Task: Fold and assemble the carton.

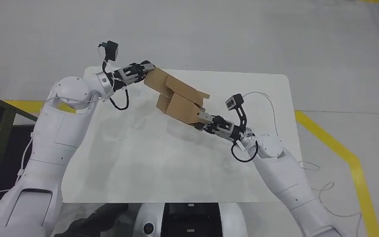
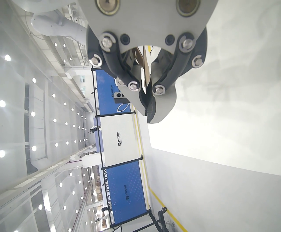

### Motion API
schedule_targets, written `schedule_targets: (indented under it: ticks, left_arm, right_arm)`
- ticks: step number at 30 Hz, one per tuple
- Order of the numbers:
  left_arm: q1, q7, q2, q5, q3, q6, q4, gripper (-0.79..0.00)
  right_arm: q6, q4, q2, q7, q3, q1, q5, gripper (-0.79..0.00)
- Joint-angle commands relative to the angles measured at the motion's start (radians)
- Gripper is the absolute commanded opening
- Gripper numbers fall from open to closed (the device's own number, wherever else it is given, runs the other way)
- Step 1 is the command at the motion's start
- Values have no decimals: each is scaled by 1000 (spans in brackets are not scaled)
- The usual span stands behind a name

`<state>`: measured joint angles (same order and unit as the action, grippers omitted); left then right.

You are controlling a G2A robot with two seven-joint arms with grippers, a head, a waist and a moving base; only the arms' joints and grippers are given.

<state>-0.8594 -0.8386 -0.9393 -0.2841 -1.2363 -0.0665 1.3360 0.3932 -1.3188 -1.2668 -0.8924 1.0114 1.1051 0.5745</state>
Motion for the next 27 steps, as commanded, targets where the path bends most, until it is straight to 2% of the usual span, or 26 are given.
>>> schedule_targets:
  ticks: [1,6,9,17,18,19,20,27]
  left_arm:
    - [-2,-10,0,-8,-5,0,4,-785]
    - [-13,-41,4,-25,-25,-2,23,-785]
    - [-21,-51,5,-29,-35,0,32,-785]
    - [-29,-46,5,-16,-40,10,34,-785]
    - [-29,-42,5,-5,-39,7,35,-582]
    - [-29,-35,5,10,-38,4,36,-145]
    - [-30,-31,6,24,-37,7,35,0]
    - [-20,-8,9,44,-63,16,14,0]
  right_arm:
    - [-3,1,-1,5,0,0,-7,-486]
    - [-10,0,-2,17,0,2,-13,-560]
    - [-12,-2,-3,20,1,3,-20,-776]
    - [-14,-20,-2,24,10,12,-31,-785]
    - [-16,-24,-2,23,13,14,-28,-785]
    - [-17,-27,-1,21,16,16,-26,-785]
    - [-20,-32,-1,18,20,17,-23,-785]
    - [-40,-59,9,11,59,27,-48,-785]
